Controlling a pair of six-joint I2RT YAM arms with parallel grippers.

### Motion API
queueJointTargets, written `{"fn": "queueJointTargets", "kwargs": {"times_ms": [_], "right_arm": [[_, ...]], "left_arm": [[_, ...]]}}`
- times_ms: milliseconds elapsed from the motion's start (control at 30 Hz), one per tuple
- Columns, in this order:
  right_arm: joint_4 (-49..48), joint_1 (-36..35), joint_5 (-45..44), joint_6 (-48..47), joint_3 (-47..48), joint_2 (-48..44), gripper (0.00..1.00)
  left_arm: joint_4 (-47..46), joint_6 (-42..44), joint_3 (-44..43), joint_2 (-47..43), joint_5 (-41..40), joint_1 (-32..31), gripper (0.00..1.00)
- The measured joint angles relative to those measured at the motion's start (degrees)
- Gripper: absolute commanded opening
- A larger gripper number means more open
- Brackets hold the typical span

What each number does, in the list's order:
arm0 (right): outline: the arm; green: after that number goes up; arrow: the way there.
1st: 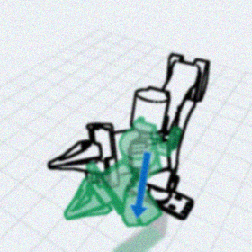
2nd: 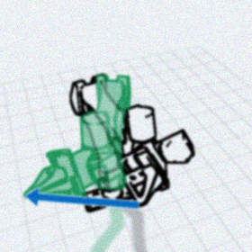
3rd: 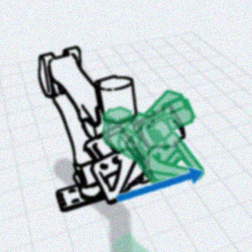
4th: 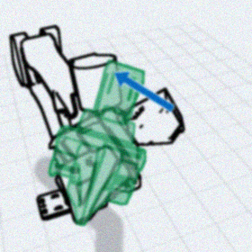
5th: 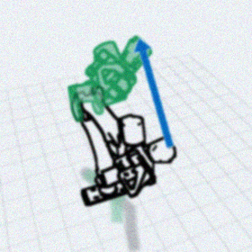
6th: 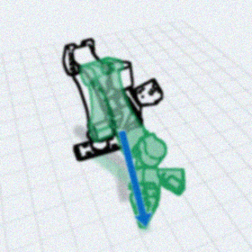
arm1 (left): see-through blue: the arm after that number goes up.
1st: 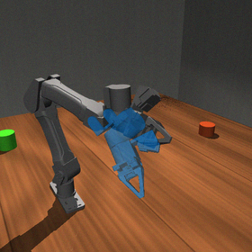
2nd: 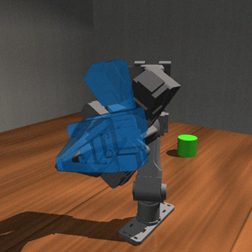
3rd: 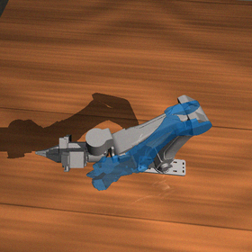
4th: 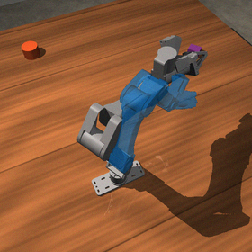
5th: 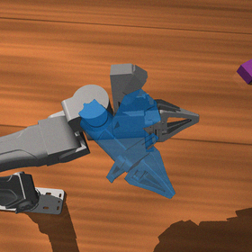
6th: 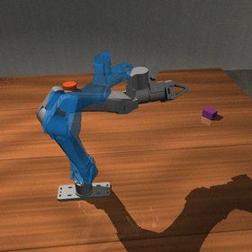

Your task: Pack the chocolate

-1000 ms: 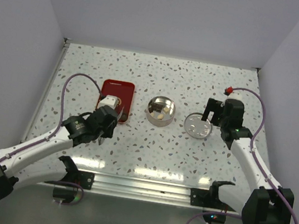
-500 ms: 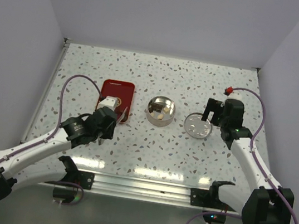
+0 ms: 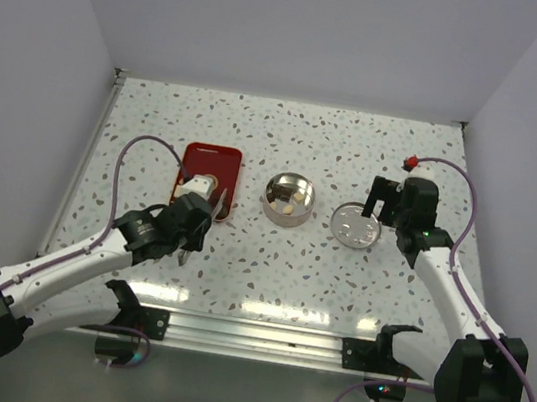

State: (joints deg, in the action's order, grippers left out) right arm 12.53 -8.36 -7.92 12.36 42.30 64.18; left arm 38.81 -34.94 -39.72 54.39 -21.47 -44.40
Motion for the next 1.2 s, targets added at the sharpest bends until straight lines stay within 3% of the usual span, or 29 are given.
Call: {"fn": "queueJointTargets", "kwargs": {"times_ms": [933,1200], "right_arm": [[0.1,0.0,0.0,0.0,0.0,0.0,0.99],[0.1,0.0,0.0,0.0,0.0,0.0,0.99]], "left_arm": [[0.4,1.8,-4.8,0.2,-2.7,0.0,0.32],[-0.5,5.6,-11.9,4.3,-3.0,-0.4,0.32]]}}
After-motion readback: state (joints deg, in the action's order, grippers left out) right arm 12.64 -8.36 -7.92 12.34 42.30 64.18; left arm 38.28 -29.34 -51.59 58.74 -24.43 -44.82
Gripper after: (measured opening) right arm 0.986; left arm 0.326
